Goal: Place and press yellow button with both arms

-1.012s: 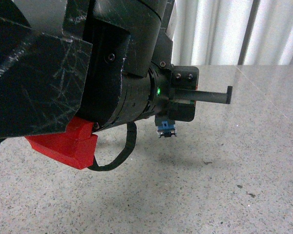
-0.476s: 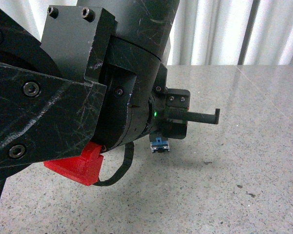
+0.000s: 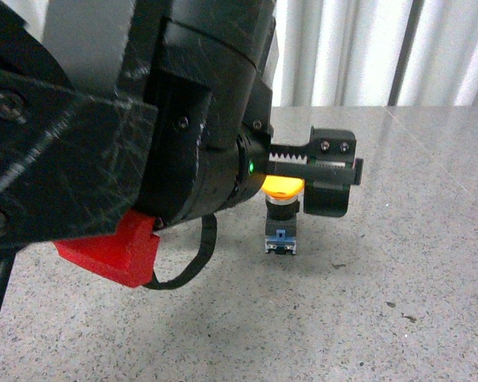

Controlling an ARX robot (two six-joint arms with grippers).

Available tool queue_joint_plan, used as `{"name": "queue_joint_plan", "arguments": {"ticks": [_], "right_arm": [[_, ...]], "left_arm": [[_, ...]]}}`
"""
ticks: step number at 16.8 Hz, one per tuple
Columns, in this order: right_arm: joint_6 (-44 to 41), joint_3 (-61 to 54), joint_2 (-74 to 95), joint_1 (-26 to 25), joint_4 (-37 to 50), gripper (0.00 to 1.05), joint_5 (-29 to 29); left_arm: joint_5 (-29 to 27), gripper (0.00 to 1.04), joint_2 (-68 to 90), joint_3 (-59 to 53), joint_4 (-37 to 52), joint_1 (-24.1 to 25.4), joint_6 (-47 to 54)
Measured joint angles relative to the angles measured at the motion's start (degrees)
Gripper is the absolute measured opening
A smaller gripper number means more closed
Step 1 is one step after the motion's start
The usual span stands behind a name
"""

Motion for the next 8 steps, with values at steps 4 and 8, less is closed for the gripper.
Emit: {"name": "queue_joint_plan", "arguments": {"ticks": [4, 8], "right_arm": [[0.0, 0.0, 0.0, 0.0, 0.0, 0.98, 0.0], [0.0, 0.0, 0.0, 0.0, 0.0, 0.98, 0.0]], "left_arm": [[0.2, 0.98, -2.2, -0.6, 0.3, 0.7, 0.7], [-0.1, 0.98, -20.3, -6.1, 3.4, 7.3, 7.0]]}}
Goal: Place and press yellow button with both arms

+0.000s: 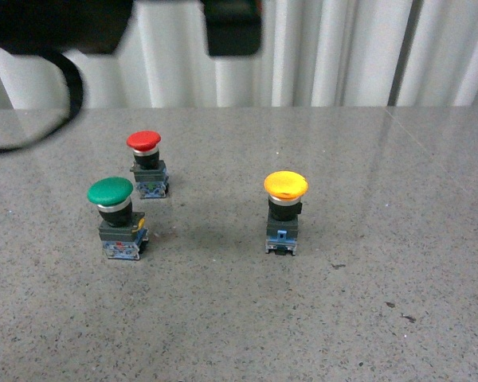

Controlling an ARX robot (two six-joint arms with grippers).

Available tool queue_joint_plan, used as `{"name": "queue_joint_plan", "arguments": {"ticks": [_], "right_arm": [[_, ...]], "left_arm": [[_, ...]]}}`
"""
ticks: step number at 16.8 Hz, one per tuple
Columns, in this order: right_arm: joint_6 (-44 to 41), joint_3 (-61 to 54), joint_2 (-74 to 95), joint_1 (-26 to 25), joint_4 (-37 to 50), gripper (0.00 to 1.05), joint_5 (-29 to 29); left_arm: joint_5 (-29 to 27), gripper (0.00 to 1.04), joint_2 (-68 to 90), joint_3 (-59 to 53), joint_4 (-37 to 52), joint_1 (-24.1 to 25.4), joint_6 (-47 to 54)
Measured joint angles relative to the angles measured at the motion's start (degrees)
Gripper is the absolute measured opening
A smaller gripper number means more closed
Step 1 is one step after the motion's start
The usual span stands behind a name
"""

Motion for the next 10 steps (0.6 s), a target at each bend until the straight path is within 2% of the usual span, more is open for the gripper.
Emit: {"name": "queue_joint_plan", "arguments": {"ticks": [2, 6, 7, 8, 9, 10], "right_arm": [[0.0, 0.0, 0.0, 0.0, 0.0, 0.98, 0.0], [0.0, 0.0, 0.0, 0.0, 0.0, 0.98, 0.0], [0.0, 0.0, 0.0, 0.0, 0.0, 0.98, 0.0], [0.0, 0.0, 0.0, 0.0, 0.0, 0.98, 0.0], [0.0, 0.0, 0.0, 0.0, 0.0, 0.98, 0.0], [0.0, 0.0, 0.0, 0.0, 0.0, 0.98, 0.0]], "left_arm": [[3.7, 0.98, -15.4, -6.9, -0.9, 9.7, 5.9], [14.4, 0.96, -33.2, -16.2, -5.0, 27.1, 9.9], [15.6, 0.84, -37.7, -20.4, -5.7, 28.9, 7.6], [16.7, 0.73, -41.4, -26.2, -3.4, 28.4, 6.3], [17.4, 0.57, -44.7, -33.4, -1.5, 28.0, 5.2], [17.3, 0.48, -45.5, -35.8, -1.6, 28.1, 4.9]]}}
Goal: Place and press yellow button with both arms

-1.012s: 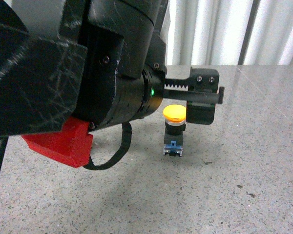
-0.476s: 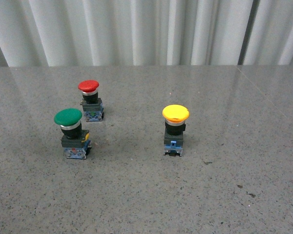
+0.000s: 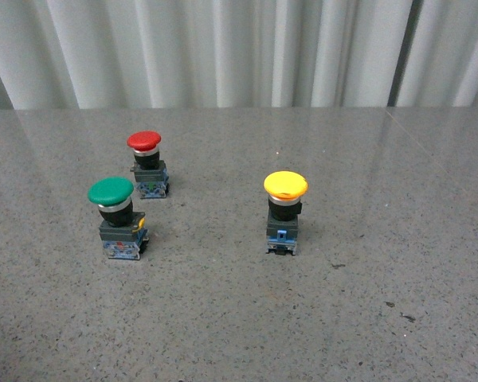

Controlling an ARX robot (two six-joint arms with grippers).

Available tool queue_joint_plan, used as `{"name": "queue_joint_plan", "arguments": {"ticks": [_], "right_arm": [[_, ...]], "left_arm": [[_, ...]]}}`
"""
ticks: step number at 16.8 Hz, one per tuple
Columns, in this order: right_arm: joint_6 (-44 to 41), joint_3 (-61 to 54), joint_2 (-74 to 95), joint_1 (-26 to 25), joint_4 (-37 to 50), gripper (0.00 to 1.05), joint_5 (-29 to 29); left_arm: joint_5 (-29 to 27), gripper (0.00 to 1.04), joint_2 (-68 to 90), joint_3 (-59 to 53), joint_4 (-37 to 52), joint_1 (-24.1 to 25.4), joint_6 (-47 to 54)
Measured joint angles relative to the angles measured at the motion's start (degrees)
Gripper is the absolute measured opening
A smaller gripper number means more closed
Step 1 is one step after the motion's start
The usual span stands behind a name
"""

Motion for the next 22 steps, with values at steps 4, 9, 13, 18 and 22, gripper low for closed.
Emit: {"name": "queue_joint_plan", "arguments": {"ticks": [4, 9, 13, 18, 22], "right_arm": [[0.0, 0.0, 0.0, 0.0, 0.0, 0.98, 0.0], [0.0, 0.0, 0.0, 0.0, 0.0, 0.98, 0.0], [0.0, 0.0, 0.0, 0.0, 0.0, 0.98, 0.0], [0.0, 0.0, 0.0, 0.0, 0.0, 0.98, 0.0], [0.0, 0.0, 0.0, 0.0, 0.0, 0.98, 0.0]], "left_arm": [[-0.1, 0.03, -6.3, -4.2, -0.5, 0.1, -0.7], [-0.1, 0.02, -12.8, -7.9, -3.9, 0.1, -0.9], [-0.1, 0.02, -17.5, -9.6, -7.3, 0.1, -0.9], [-0.1, 0.02, -22.3, -11.1, -9.2, 0.1, -0.9], [-0.1, 0.02, -25.2, -11.1, -12.1, 0.1, -0.9]]}}
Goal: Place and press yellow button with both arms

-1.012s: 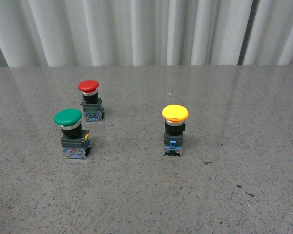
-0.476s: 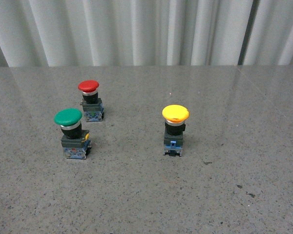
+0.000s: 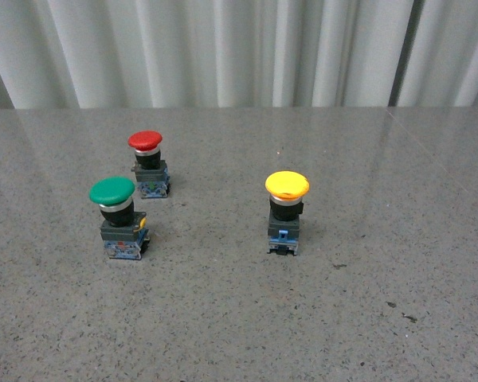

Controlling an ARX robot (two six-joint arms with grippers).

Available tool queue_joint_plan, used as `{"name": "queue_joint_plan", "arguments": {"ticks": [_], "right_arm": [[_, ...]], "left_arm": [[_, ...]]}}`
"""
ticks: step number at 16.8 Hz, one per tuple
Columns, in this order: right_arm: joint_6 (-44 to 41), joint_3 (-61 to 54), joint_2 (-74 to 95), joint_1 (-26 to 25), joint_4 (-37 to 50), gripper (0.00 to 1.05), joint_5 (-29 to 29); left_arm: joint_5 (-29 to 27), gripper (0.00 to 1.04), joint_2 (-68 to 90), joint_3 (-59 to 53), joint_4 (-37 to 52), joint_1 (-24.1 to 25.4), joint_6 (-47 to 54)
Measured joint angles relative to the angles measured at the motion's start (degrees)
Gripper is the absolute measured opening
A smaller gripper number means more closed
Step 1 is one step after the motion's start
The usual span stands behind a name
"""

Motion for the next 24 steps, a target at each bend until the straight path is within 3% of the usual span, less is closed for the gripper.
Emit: {"name": "queue_joint_plan", "arguments": {"ticks": [1, 2, 10, 19, 21, 24], "right_arm": [[0.0, 0.0, 0.0, 0.0, 0.0, 0.98, 0.0], [0.0, 0.0, 0.0, 0.0, 0.0, 0.98, 0.0], [0.0, 0.0, 0.0, 0.0, 0.0, 0.98, 0.0], [0.2, 0.0, 0.1, 0.2, -0.2, 0.98, 0.7], [2.6, 3.4, 12.9, 5.4, 9.5, 0.98, 8.9], [1.3, 18.9, 38.9, 9.2, 29.0, 0.98, 3.6]], "left_arm": [[0.0, 0.02, -0.7, 0.0, -0.8, 0.0, 0.0], [0.0, 0.02, -9.8, 0.0, -11.9, 0.0, 0.0], [0.0, 0.02, -10.4, 0.0, -11.4, 0.0, -0.1], [0.0, 1.0, -10.4, 0.0, -11.4, 0.0, 0.0], [0.1, 0.98, -10.4, 0.0, -11.3, 0.0, -0.1], [0.0, 0.98, -10.4, 0.0, -11.3, 0.0, 0.0]]}}
